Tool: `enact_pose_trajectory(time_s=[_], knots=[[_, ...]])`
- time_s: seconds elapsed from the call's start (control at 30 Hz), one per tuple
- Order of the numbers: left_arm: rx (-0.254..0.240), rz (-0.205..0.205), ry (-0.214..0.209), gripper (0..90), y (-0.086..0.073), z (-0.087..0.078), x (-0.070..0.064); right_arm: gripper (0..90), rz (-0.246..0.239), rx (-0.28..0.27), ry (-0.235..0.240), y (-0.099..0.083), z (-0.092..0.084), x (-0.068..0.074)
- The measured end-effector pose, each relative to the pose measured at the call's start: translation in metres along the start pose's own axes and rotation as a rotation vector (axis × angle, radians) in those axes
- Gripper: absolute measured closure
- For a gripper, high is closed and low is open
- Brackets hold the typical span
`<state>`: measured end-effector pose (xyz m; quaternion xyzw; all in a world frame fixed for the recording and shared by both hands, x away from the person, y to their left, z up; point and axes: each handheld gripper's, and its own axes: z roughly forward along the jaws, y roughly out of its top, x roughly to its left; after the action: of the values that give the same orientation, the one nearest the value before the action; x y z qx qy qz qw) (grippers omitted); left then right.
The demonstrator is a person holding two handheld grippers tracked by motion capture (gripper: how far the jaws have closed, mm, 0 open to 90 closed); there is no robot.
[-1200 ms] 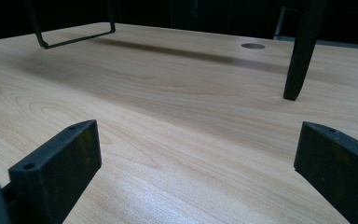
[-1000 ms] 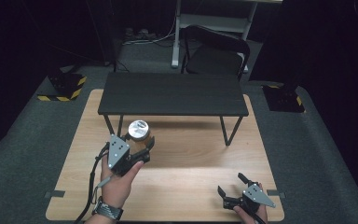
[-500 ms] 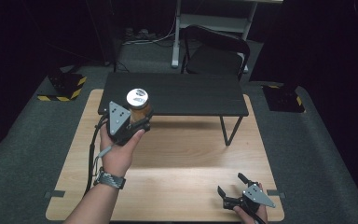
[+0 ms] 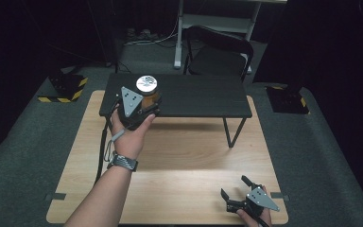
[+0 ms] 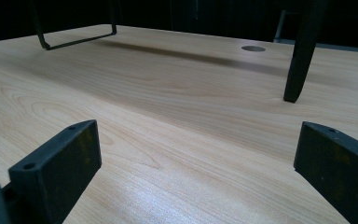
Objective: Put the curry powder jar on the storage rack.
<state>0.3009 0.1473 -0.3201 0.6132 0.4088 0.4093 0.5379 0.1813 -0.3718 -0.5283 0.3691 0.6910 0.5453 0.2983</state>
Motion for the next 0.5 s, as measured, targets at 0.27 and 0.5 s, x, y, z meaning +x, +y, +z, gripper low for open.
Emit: enact_pose_trajectory(time_s=[0.27,0.5], knots=[[0.029,-0.036,0.002,30.7,-0.008,0.022,-0.001,0.0,-0.001,-0.007,0.002,-0.001,-0.001,0.000],[0.040,-0.044,0.009,30.7,-0.008,0.027,0.001,0.0,0.001,-0.007,0.002,-0.001,-0.001,0.000]])
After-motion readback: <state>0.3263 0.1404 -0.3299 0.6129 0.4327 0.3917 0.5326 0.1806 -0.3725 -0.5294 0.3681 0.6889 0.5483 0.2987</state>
